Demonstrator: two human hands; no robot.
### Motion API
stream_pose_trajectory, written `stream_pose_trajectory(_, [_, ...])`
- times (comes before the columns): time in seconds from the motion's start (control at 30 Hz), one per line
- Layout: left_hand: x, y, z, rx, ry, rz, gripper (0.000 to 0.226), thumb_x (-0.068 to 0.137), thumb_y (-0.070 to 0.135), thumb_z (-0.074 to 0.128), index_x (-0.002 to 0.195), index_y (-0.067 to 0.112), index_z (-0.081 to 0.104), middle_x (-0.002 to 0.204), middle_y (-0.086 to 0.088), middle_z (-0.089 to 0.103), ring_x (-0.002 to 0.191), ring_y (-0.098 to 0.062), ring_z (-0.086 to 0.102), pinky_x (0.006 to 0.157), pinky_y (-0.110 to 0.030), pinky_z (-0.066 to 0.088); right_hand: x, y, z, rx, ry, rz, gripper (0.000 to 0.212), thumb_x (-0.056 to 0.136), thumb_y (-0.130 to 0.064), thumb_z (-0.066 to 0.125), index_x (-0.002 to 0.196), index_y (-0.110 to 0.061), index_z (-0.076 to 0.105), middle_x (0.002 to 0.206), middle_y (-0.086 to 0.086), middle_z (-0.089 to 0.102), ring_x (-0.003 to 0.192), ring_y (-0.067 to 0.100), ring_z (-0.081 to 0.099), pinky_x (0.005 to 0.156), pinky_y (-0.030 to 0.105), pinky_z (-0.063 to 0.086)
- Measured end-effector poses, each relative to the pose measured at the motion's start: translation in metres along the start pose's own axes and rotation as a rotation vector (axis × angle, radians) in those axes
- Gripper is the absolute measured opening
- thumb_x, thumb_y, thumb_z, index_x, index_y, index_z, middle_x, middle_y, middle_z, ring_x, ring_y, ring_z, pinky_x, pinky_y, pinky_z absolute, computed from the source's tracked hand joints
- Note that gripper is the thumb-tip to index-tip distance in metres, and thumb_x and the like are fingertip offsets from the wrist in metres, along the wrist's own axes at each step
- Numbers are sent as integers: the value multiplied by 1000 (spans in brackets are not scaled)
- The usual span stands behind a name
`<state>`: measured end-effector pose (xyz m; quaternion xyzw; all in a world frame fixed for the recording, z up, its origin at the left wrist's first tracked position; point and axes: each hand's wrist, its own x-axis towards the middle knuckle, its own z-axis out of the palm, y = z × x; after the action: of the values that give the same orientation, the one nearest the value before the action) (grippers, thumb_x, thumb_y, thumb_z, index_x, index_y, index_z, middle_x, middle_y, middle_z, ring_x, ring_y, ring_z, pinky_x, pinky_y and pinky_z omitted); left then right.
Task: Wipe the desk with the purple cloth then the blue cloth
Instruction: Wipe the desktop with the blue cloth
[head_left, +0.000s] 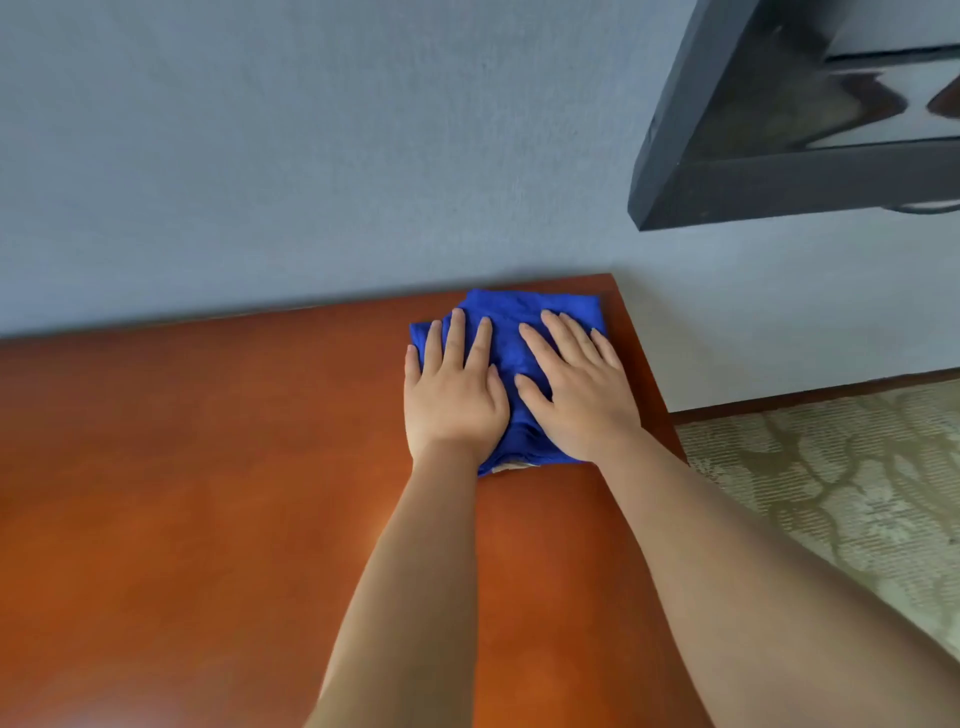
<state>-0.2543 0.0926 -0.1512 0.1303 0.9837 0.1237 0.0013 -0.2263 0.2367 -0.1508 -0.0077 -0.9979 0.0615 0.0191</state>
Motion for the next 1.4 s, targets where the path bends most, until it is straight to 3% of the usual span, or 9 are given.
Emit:
stream_pose_trajectory(0.1, [31, 4, 2, -13, 4, 13, 55, 99, 34, 23, 153, 29, 13, 162, 2, 5, 149, -19, -1, 120, -42, 2, 27, 12, -2, -1, 3, 0, 75, 87, -58, 5, 153, -26, 20, 161, 2, 14, 148, 15, 10, 119, 34, 1])
stream_pose_trajectory(0.23, [63, 10, 5, -29, 4, 26, 55, 99, 34, 22, 153, 29, 12, 162, 1, 6, 149, -19, 0, 120, -43, 2, 54, 29, -3, -11, -14, 7, 60, 99, -49, 27, 153, -26, 15, 162, 0, 10, 148, 15, 6, 119, 34, -1])
stream_pose_trajectory(0.5, [70, 14, 10, -9, 8, 54, 54, 100, 36, 22, 153, 27, 15, 162, -1, 9, 148, -22, 5, 120, -44, 5, 59, 37, -2, -7, -41, 28, 60, 100, -49, 25, 154, -26, 12, 162, 0, 5, 148, 15, 1, 119, 35, -3])
stream_pose_trajectory(0.63, [40, 18, 9, 12, -14, 82, 54, 101, 37, 21, 153, 28, 12, 162, 0, 5, 149, -22, 1, 120, -43, 4, 27, 37, -4, -8, -62, 32, 62, 98, -53, 22, 154, -28, 10, 162, -1, 3, 148, 14, 0, 120, 34, -4])
stream_pose_trajectory(0.83, [-33, 31, 8, 25, -54, 100, 54, 101, 38, 18, 154, 29, 11, 162, 0, 4, 149, -22, -1, 120, -43, 3, -48, 33, -6, -6, -54, 36, 77, 86, -62, 3, 153, -27, 17, 161, 0, 11, 148, 15, 7, 119, 35, 0])
stream_pose_trajectory(1.03, [-117, 40, 5, 36, -82, 127, 72, 86, 45, -7, 153, 29, 14, 162, 0, 7, 149, -22, 3, 119, -42, 2, -136, 21, -8, 22, -62, 58, 75, 87, -61, 7, 152, -26, 22, 161, 1, 15, 148, 16, 10, 120, 37, 2])
stream_pose_trajectory(1.13, [-158, 45, 3, 40, -97, 124, 70, 88, 45, -5, 153, 28, 15, 162, 0, 9, 149, -23, 4, 119, -42, 3, -176, 14, -10, 26, -78, 53, 73, 89, -60, 8, 152, -26, 22, 161, 1, 13, 148, 16, 9, 120, 38, 2])
stream_pose_trajectory(1.23, [-186, 45, 4, 43, -101, 117, 69, 89, 45, -3, 153, 28, 16, 161, -1, 9, 149, -23, 4, 119, -41, 2, -205, 7, -8, 54, -53, 58, 68, 92, -56, 20, 149, -22, 33, 158, 5, 24, 146, 19, 20, 119, 43, 13])
stream_pose_trajectory(1.4, [-192, 48, 3, 34, -102, 103, 68, 89, 44, -2, 153, 29, 16, 162, 0, 7, 149, -21, 2, 119, -41, 1, -208, 10, -7, 56, -38, 33, 65, 92, -56, 25, 147, -22, 37, 156, 6, 28, 145, 20, 24, 118, 45, 20])
